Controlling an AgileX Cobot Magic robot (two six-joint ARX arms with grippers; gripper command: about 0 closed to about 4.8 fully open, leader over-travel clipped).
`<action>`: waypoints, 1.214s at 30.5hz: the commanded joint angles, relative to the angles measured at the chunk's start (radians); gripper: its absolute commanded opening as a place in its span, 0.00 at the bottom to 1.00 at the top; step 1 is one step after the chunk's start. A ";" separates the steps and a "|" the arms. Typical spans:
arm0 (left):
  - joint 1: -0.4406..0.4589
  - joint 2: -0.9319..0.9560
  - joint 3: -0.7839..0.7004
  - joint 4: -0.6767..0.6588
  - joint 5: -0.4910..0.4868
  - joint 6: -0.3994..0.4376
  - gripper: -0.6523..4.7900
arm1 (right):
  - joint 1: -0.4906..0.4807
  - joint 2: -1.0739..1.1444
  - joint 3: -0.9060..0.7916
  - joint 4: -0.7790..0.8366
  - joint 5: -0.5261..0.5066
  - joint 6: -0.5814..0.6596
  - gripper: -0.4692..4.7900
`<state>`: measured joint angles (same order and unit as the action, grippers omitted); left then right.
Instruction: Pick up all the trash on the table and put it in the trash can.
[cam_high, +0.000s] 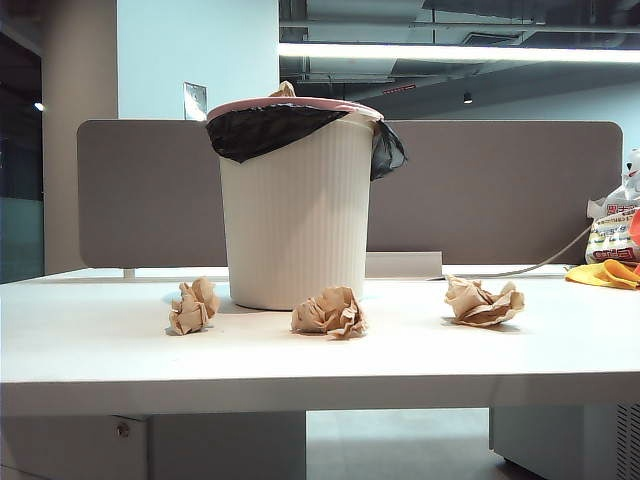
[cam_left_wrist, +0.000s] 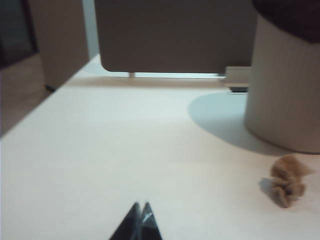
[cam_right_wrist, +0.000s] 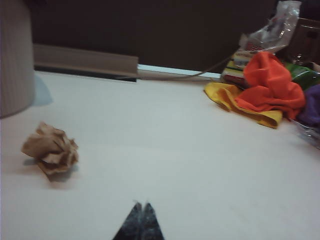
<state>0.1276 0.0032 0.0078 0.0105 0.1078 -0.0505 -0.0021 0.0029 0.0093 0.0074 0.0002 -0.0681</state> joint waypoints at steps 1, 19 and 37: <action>0.000 0.000 0.001 0.003 0.006 -0.047 0.11 | 0.001 0.000 -0.002 0.018 -0.047 0.077 0.09; 0.000 0.000 0.014 0.004 -0.080 -0.223 0.11 | 0.002 0.000 0.031 0.010 -0.174 0.103 0.08; 0.000 0.001 0.359 0.074 0.311 -0.275 0.11 | 0.002 0.167 0.552 -0.243 -0.167 0.221 0.08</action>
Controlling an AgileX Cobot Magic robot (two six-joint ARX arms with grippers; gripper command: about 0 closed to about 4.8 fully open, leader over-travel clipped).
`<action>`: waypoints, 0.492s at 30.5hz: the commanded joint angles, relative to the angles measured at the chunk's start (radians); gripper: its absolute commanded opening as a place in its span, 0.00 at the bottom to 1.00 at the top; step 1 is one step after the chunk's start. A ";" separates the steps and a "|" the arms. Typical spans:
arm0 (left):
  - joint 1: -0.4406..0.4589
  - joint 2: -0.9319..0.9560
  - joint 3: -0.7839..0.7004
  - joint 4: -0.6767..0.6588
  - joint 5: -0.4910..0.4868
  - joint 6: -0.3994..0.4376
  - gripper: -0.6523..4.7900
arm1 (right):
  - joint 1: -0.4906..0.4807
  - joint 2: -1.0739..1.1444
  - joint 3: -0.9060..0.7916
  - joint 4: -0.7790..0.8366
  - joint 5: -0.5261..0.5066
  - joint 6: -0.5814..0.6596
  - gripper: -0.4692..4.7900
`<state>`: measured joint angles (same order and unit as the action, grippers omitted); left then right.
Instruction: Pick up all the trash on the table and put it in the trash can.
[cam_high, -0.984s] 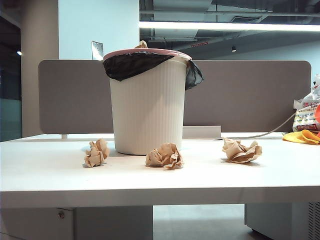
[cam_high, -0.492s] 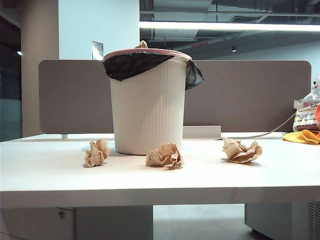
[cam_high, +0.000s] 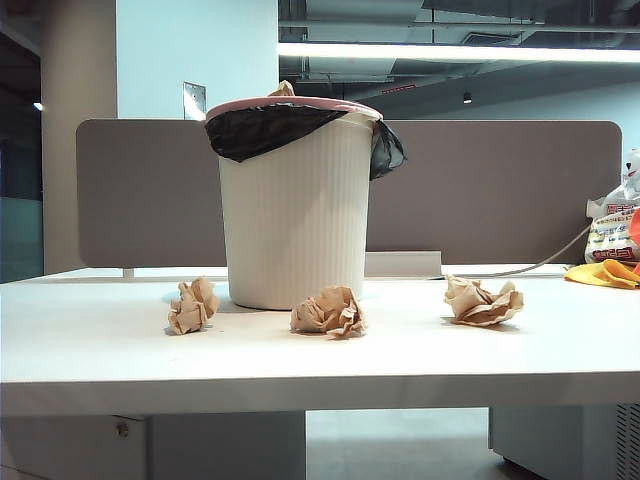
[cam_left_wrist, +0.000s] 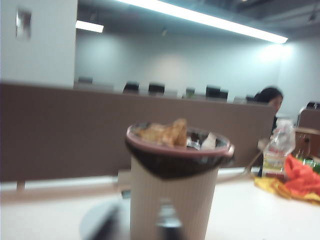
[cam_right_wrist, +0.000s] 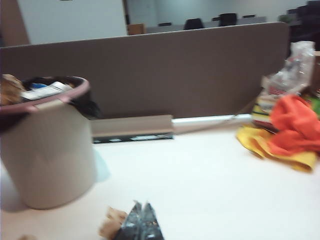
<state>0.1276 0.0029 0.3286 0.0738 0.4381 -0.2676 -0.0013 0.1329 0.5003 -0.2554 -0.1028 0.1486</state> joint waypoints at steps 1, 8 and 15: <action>0.000 0.003 0.052 -0.002 -0.029 -0.080 0.11 | 0.001 0.060 0.093 0.019 -0.094 0.005 0.08; 0.000 0.112 0.236 -0.300 -0.057 -0.177 0.11 | 0.001 0.279 0.343 -0.079 -0.225 0.004 0.08; 0.000 0.340 0.426 -0.411 -0.030 -0.137 0.11 | 0.002 0.501 0.520 -0.094 -0.285 -0.003 0.08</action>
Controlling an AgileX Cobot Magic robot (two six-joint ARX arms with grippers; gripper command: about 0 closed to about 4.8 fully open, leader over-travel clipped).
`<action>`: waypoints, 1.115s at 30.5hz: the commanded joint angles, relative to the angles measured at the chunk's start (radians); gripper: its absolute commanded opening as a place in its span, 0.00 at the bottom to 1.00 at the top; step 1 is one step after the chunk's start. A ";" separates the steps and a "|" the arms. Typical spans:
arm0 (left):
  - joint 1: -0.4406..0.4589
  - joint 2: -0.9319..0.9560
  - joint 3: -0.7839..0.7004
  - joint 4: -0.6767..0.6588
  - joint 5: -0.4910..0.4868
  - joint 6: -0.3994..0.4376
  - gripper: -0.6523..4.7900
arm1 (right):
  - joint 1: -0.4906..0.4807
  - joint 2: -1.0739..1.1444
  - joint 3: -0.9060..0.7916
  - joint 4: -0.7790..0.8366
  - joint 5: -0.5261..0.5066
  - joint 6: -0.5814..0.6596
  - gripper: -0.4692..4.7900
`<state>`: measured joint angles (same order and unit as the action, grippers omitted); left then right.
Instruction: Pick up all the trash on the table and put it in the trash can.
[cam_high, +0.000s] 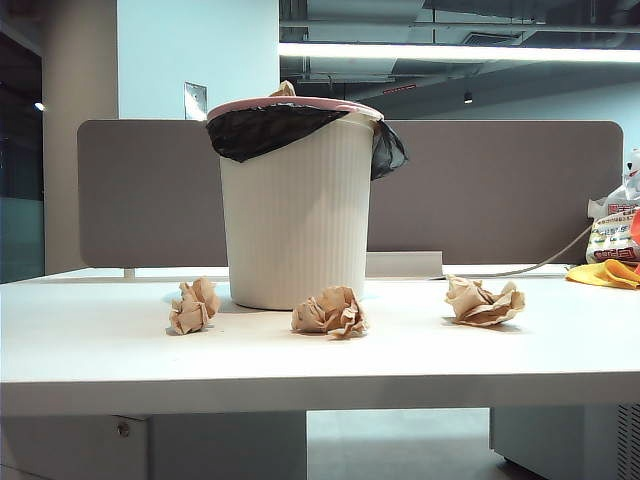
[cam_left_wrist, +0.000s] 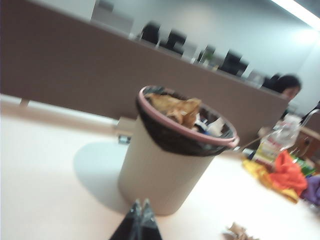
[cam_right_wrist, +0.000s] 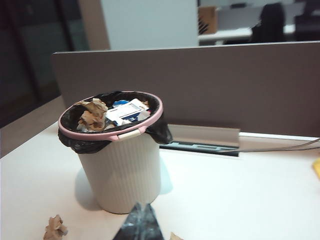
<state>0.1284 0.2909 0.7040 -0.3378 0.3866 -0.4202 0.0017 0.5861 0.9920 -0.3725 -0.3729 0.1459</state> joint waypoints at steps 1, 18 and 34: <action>-0.001 0.082 0.078 0.000 0.022 0.016 0.11 | 0.000 0.078 0.041 0.029 -0.017 0.000 0.08; -0.002 0.310 0.434 -0.317 0.014 0.206 0.11 | 0.358 0.466 0.072 0.045 0.251 -0.168 0.08; -0.208 0.439 0.443 -0.237 -0.294 0.212 0.11 | 0.358 0.783 0.072 0.125 0.373 -0.180 0.09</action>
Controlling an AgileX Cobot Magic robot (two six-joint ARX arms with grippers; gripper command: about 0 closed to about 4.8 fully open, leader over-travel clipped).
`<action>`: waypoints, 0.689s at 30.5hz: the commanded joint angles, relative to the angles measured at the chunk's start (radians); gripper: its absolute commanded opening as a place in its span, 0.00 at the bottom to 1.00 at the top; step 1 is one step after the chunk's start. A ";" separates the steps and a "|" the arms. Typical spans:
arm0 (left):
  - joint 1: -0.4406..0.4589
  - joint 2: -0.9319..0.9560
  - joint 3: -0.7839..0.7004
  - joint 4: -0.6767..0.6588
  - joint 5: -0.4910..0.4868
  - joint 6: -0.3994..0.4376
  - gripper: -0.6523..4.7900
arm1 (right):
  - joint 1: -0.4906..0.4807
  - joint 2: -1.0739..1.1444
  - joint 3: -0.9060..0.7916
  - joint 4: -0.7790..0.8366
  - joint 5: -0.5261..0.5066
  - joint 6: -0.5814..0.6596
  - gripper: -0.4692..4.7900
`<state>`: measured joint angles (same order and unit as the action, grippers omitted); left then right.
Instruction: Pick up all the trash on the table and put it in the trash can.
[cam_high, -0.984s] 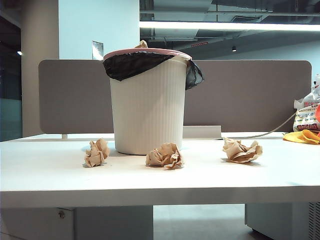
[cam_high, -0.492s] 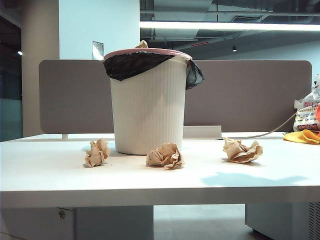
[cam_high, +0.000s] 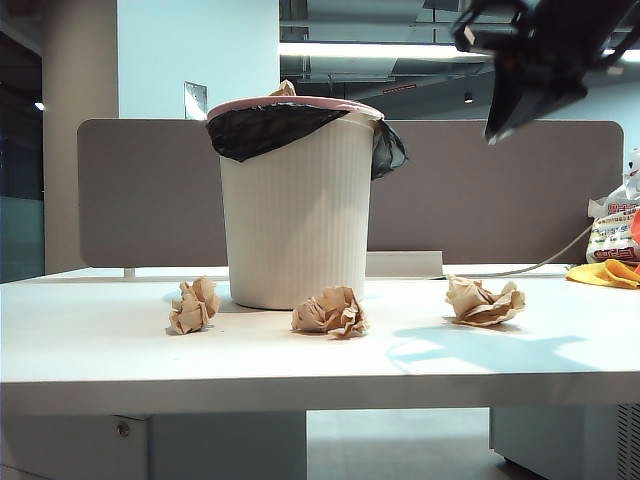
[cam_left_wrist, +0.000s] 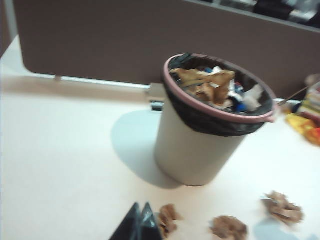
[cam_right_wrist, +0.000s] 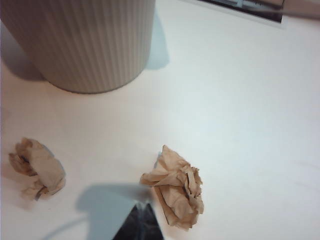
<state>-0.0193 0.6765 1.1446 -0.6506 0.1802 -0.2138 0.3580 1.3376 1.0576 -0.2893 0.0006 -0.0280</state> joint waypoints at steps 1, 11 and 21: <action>-0.087 0.076 0.003 0.097 -0.092 0.006 0.11 | 0.002 0.044 0.006 0.045 -0.002 -0.006 0.09; -0.343 0.262 0.005 0.163 -0.142 0.038 0.11 | -0.018 0.173 0.006 0.088 -0.003 -0.117 0.50; -0.558 0.437 0.006 0.215 -0.138 0.046 0.11 | -0.026 0.368 0.011 0.206 0.001 -0.159 1.00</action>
<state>-0.5690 1.1038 1.1469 -0.4492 0.0444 -0.1722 0.3325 1.6882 1.0611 -0.1188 -0.0006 -0.1837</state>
